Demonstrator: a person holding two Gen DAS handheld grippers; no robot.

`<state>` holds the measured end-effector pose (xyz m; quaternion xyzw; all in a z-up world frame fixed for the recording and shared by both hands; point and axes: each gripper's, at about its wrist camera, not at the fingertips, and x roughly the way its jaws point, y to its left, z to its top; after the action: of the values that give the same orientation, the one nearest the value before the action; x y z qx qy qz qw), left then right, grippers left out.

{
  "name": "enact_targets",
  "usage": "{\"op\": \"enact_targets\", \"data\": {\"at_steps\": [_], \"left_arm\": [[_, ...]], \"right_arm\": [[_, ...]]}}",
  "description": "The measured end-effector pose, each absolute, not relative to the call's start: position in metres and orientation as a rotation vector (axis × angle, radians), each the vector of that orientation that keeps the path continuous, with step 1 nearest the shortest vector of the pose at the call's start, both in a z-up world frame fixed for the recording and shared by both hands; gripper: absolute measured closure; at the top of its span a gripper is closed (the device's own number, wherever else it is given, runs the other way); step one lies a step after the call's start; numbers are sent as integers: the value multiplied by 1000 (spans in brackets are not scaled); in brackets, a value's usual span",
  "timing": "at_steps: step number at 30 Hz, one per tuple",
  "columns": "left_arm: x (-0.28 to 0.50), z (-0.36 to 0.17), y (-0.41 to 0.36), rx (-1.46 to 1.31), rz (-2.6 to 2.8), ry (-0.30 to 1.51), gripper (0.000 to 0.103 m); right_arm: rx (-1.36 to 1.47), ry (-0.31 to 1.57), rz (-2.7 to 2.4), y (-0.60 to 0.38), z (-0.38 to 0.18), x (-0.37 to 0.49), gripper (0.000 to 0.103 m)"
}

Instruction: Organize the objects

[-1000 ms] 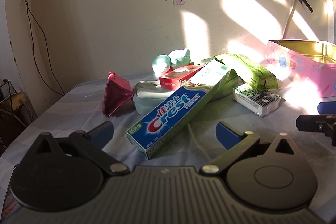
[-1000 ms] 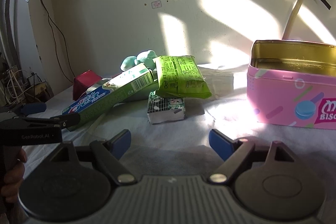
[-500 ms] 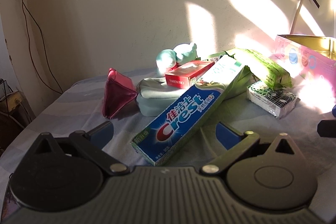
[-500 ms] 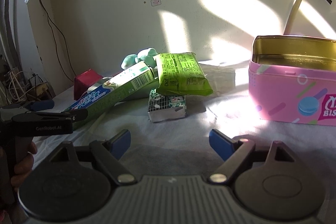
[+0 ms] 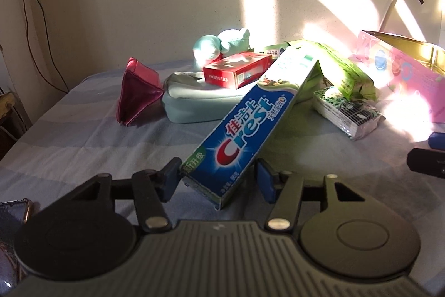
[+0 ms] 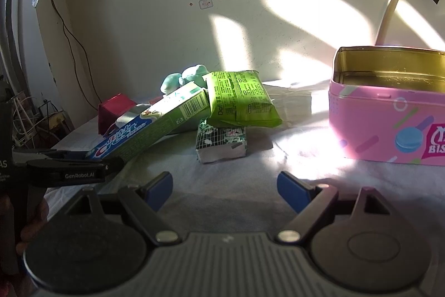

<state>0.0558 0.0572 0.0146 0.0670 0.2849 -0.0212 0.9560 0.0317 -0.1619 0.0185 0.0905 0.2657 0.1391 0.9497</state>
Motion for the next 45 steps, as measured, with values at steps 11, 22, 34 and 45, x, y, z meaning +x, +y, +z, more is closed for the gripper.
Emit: {"op": "enact_targets", "data": {"at_steps": [11, 22, 34, 45], "left_arm": [[33, 15, 15, -76, -504, 742, 57], [37, 42, 85, -240, -400, 651, 40], [41, 26, 87, -205, -321, 712, 34], [46, 23, 53, -144, -393, 733, 24]], "right_arm": [[249, 477, 243, -175, 23, 22, 15], [231, 399, 379, -167, 41, 8, 9], [-2, 662, 490, -113, 18, 51, 56], [7, 722, 521, -217, 28, -12, 58]]}}
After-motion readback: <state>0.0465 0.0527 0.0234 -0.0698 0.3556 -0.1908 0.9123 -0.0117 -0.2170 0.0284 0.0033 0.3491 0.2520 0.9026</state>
